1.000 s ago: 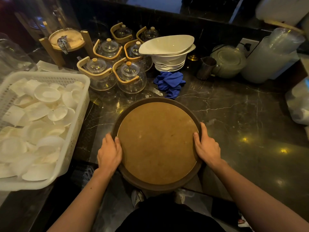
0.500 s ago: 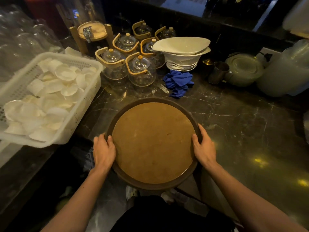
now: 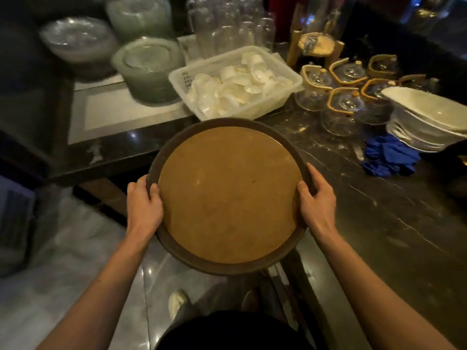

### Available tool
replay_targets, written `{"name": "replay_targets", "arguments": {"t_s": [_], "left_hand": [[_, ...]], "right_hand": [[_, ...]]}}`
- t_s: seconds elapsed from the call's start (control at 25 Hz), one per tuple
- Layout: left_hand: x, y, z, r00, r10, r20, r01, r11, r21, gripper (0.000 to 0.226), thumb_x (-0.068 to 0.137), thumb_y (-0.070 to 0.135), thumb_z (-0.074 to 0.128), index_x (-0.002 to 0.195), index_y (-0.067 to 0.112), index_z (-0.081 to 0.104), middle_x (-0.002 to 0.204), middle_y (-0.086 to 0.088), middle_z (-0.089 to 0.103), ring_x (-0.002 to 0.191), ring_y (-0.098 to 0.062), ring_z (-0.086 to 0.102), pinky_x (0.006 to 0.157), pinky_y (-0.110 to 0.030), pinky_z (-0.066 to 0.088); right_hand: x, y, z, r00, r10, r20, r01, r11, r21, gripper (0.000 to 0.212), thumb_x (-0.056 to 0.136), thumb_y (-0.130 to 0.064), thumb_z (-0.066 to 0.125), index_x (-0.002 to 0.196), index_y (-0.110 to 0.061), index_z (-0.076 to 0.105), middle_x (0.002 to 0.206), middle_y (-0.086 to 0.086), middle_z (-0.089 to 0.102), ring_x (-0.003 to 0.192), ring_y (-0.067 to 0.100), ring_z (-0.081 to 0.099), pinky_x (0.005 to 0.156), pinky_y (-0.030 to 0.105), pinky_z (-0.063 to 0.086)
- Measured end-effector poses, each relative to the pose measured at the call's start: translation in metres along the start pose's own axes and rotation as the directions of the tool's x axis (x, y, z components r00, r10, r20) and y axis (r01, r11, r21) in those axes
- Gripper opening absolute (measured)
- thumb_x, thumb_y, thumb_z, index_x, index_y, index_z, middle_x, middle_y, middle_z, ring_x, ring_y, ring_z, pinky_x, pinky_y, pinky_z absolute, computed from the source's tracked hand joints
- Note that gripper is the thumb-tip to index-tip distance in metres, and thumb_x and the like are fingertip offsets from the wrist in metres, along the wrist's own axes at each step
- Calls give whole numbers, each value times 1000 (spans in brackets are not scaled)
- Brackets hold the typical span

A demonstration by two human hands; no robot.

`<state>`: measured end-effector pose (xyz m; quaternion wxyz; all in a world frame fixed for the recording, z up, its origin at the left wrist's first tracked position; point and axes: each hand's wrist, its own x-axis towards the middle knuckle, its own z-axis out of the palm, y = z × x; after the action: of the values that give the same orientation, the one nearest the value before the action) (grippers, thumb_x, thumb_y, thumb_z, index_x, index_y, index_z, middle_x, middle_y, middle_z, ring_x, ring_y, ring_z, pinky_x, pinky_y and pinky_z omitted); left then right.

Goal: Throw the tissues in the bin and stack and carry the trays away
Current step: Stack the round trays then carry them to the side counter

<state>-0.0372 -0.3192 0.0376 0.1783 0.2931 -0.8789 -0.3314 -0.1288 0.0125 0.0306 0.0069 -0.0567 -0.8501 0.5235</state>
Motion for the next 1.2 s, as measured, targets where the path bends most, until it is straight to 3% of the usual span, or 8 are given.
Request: {"name": "replay_targets", "arguments": {"t_s": [0.16, 0.32, 0.52, 0.64, 0.76, 0.88, 1.0, 1.2], "left_hand": [[-29, -66, -90, 964, -146, -222, 146, 989, -19, 26, 100, 19, 43, 120, 8, 56, 108, -11, 49, 105, -29, 49, 89, -36, 35], [-72, -146, -186, 873, -261, -413, 266, 963, -48, 30, 100, 22, 44, 124, 8, 56, 109, -7, 49, 98, -17, 45, 89, -36, 37], [-123, -251, -312, 775, -349, -527, 355, 930, -94, 24, 94, 11, 48, 109, -1, 62, 98, -26, 60, 96, -42, 56, 85, -50, 47], [-148, -297, -369, 708, -391, -588, 405, 907, -114, 22, 94, 10, 47, 107, 0, 62, 95, -26, 61, 96, -42, 56, 83, -50, 47], [-156, -329, -408, 650, -437, -621, 443, 883, -158, 20, 95, 12, 46, 103, 3, 62, 94, -24, 61, 95, -41, 56, 82, -52, 48], [-140, -355, -434, 606, -462, -648, 463, 867, -185, 23, 96, 16, 45, 107, 6, 62, 97, -19, 62, 98, -37, 57, 85, -54, 48], [-98, -385, -456, 573, -478, -665, 464, 859, -217, 23, 95, 17, 46, 107, 6, 63, 97, -19, 63, 96, -37, 58, 82, -54, 49], [15, -412, -486, 558, -456, -693, 445, 870, -214, 15, 93, 15, 48, 83, 14, 60, 78, -12, 61, 74, -29, 59, 58, -33, 38]], "right_hand": [[-29, -59, 79, 970, -161, 181, 156, 987, 42, 50, 94, -31, 54, 142, -37, 42, 137, -15, 54, 126, 7, 50, 110, 40, 40], [-90, -112, 178, 892, -277, 358, 274, 960, 60, 49, 97, -34, 52, 144, -38, 39, 138, -17, 52, 128, 9, 49, 110, 42, 39], [-195, -169, 300, 773, -353, 527, 351, 930, 109, 49, 98, -31, 53, 145, -35, 39, 142, -16, 49, 131, 9, 45, 112, 42, 36], [-249, -202, 357, 694, -413, 590, 396, 903, 167, 48, 97, -30, 54, 143, -35, 42, 128, -26, 48, 121, 1, 45, 110, 38, 37], [-284, -233, 408, 640, -437, 632, 423, 887, 185, 47, 96, -31, 54, 142, -37, 44, 133, -18, 55, 124, 10, 50, 108, 40, 40], [-294, -262, 454, 632, -440, 638, 421, 886, 193, 47, 96, -31, 55, 142, -35, 45, 137, -7, 57, 127, 17, 52, 109, 43, 40], [-287, -294, 512, 608, -455, 651, 414, 881, 228, 47, 96, -30, 56, 141, -35, 47, 136, -8, 58, 124, 12, 52, 108, 42, 42], [-237, -359, 612, 605, -466, 645, 387, 881, 273, 45, 95, -28, 57, 140, -34, 49, 136, -8, 58, 122, 11, 54, 105, 35, 42]]}}
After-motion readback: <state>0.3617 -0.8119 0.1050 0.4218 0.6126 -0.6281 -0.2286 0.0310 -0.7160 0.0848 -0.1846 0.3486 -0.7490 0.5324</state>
